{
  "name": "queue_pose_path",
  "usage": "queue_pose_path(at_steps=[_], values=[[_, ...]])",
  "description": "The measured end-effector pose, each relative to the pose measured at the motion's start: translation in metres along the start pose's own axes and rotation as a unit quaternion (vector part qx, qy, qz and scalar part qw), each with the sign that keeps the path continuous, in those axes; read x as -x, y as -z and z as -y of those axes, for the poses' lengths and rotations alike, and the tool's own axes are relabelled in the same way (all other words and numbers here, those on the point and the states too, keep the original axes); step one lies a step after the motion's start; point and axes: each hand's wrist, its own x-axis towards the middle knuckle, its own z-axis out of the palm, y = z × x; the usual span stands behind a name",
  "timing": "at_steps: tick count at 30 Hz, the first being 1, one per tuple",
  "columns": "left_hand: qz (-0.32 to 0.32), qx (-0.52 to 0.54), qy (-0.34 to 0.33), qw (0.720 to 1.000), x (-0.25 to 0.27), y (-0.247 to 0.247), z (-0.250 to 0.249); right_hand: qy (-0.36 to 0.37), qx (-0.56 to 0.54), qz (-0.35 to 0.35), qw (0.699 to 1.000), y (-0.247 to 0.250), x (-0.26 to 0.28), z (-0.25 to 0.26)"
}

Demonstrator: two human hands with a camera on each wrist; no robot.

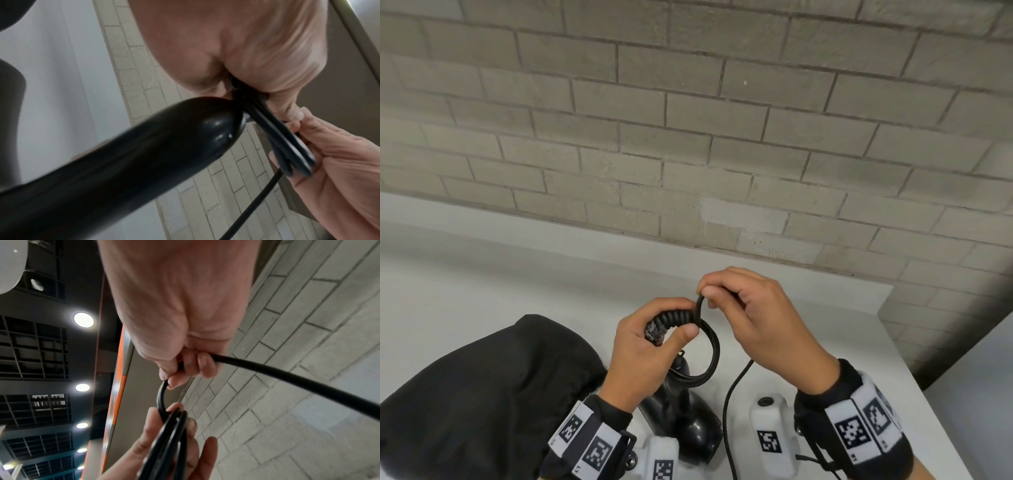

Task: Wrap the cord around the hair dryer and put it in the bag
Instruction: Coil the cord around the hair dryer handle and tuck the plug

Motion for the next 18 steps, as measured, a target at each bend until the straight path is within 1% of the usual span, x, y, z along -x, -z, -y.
queue_pose_path(at_steps=[3, 6, 7, 9, 11, 12, 15, 18], values=[[0.003, -0.008, -0.016, 1.0, 0.001, 0.0, 0.003, -0.043, -0.04, -0.006, 0.998, -0.004, -0.002, 0.003], [-0.015, -0.011, -0.033, 0.999, 0.002, 0.0, 0.005, -0.119, -0.121, -0.033, 0.985, -0.014, 0.0, 0.002], [-0.024, -0.008, -0.036, 0.999, 0.003, -0.001, 0.005, -0.151, -0.172, -0.05, 0.972, -0.019, 0.002, 0.001], [-0.041, -0.01, -0.048, 0.998, 0.005, -0.002, 0.005, -0.212, -0.268, -0.088, 0.936, -0.029, 0.009, -0.003], [-0.062, -0.015, -0.058, 0.996, 0.006, -0.005, 0.004, -0.255, -0.315, -0.115, 0.907, -0.04, 0.017, -0.006], [-0.074, -0.017, -0.061, 0.995, 0.006, -0.006, 0.005, -0.266, -0.322, -0.122, 0.901, -0.044, 0.021, -0.006], [-0.094, -0.026, -0.067, 0.993, 0.009, -0.008, 0.005, -0.264, -0.324, -0.117, 0.901, -0.054, 0.033, -0.004], [-0.116, -0.031, -0.058, 0.991, 0.008, -0.007, 0.006, -0.248, -0.344, -0.083, 0.902, -0.054, 0.046, -0.001]])
